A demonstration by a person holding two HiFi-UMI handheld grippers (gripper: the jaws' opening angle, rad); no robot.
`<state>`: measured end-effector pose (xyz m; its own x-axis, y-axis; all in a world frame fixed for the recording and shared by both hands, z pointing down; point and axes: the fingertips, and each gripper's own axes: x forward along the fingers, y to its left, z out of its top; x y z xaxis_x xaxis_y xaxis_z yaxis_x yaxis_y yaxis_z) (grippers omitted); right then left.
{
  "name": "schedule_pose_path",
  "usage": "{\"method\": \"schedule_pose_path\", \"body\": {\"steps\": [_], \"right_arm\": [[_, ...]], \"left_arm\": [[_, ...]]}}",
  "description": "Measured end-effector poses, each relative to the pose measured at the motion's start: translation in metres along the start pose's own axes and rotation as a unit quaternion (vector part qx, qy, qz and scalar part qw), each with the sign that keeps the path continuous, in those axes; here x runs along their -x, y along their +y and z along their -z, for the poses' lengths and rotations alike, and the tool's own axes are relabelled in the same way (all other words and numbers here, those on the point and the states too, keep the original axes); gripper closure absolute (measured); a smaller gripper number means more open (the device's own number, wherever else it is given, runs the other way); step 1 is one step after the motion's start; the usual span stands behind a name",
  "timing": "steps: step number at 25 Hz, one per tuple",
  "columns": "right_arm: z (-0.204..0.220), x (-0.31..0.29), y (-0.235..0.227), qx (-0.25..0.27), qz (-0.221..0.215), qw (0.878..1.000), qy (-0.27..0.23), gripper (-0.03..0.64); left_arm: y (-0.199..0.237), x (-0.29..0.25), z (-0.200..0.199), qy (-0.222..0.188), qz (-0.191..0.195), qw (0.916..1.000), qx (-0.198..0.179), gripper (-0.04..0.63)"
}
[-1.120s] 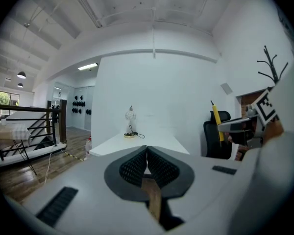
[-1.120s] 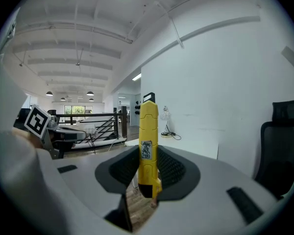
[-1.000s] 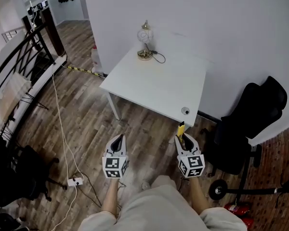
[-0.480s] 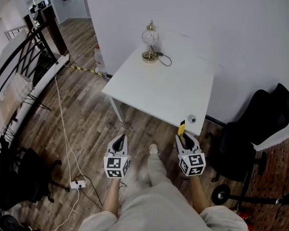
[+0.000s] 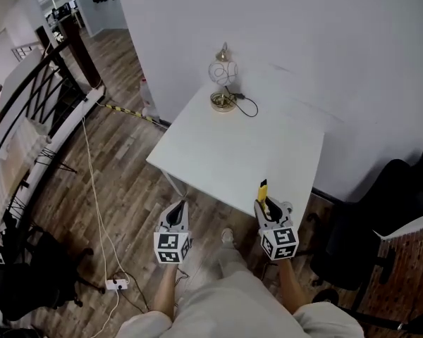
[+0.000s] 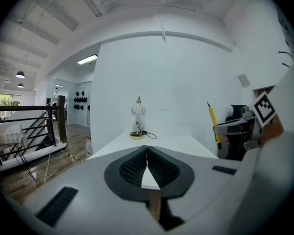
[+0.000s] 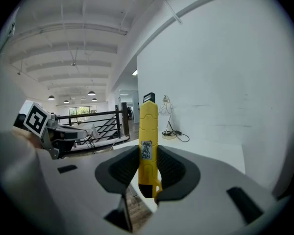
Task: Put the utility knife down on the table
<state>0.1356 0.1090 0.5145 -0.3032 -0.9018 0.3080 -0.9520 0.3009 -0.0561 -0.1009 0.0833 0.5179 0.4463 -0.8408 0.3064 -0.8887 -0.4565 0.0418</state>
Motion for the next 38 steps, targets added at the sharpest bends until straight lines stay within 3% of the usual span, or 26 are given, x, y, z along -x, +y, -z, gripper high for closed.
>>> {"method": "schedule_pose_path", "body": {"steps": [9,16,38], "right_arm": [[-0.045,-0.105,-0.059,0.0,-0.012,1.0,0.005,0.508],[-0.066,-0.16,-0.087,-0.001,-0.024,1.0,0.006,0.508],[-0.058,-0.229,-0.072,-0.006,-0.066,0.997,0.043,0.508]], "left_arm": [[0.032,-0.121,-0.05,-0.002,-0.002,1.0,0.001,0.589],[0.052,-0.177,-0.074,-0.001,-0.014,0.9999,0.002,0.589],[0.087,-0.214,-0.061,0.029,-0.032,0.9989,0.018,0.589]]}}
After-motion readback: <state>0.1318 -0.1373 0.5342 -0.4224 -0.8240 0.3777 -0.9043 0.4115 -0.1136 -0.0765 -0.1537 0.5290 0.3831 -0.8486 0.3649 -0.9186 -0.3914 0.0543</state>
